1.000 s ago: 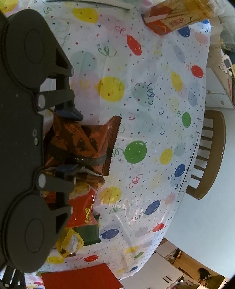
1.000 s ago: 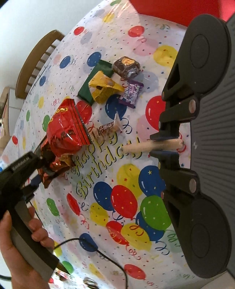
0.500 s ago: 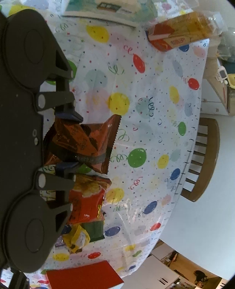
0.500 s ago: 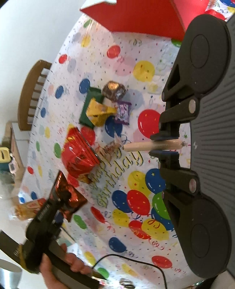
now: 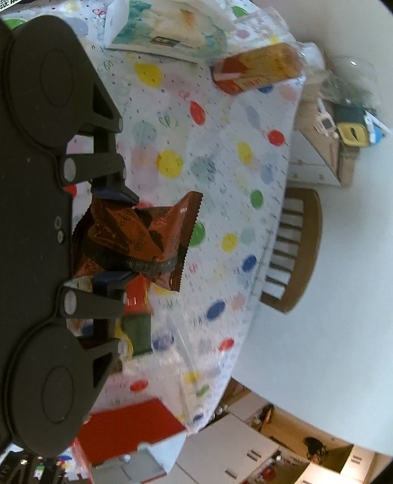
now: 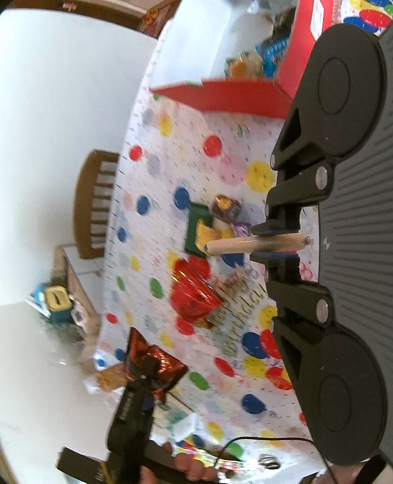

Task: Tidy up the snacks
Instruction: 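Carry the brown chip bag and wooden stick over the red box with both tools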

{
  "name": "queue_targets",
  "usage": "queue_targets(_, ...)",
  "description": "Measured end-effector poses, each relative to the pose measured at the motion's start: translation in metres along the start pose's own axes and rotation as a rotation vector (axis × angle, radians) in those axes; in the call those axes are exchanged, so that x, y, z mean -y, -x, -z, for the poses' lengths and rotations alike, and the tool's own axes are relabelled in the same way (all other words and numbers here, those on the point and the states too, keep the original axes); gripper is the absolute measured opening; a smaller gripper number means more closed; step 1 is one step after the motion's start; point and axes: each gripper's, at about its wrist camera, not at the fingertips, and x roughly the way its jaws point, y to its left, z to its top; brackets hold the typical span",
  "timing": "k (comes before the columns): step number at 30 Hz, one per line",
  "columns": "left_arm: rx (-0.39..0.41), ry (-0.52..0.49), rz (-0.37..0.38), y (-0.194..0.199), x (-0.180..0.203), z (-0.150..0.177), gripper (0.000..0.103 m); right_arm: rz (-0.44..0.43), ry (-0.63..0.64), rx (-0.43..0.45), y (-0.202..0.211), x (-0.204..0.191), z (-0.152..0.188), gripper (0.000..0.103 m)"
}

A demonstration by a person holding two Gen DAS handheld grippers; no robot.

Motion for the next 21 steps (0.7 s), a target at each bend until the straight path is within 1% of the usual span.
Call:
queue_targets(4, 0.021, -0.034, 0.049, 0.014, 0.03, -0.001, 0.041, 0.028, -0.027, 0.046, 0.023, 0.021, -0.006, 0.011)
queue_targets(10, 0.037, -0.106, 0.125, 0.028, 0.086, 0.001, 0.041, 0.069, -0.058, 0.104, 0.053, 0.057, -0.008, 0.011)
queue_targets(14, 0.038, -0.149, 0.167, 0.031, 0.125, 0.006, 0.041, 0.096, -0.074, 0.128, 0.07, 0.08, -0.005, 0.011)
queue_targets(21, 0.025, -0.216, 0.23, 0.03, 0.193, 0.015, 0.041, 0.148, -0.098, 0.146, 0.091, 0.128, 0.002, 0.011)
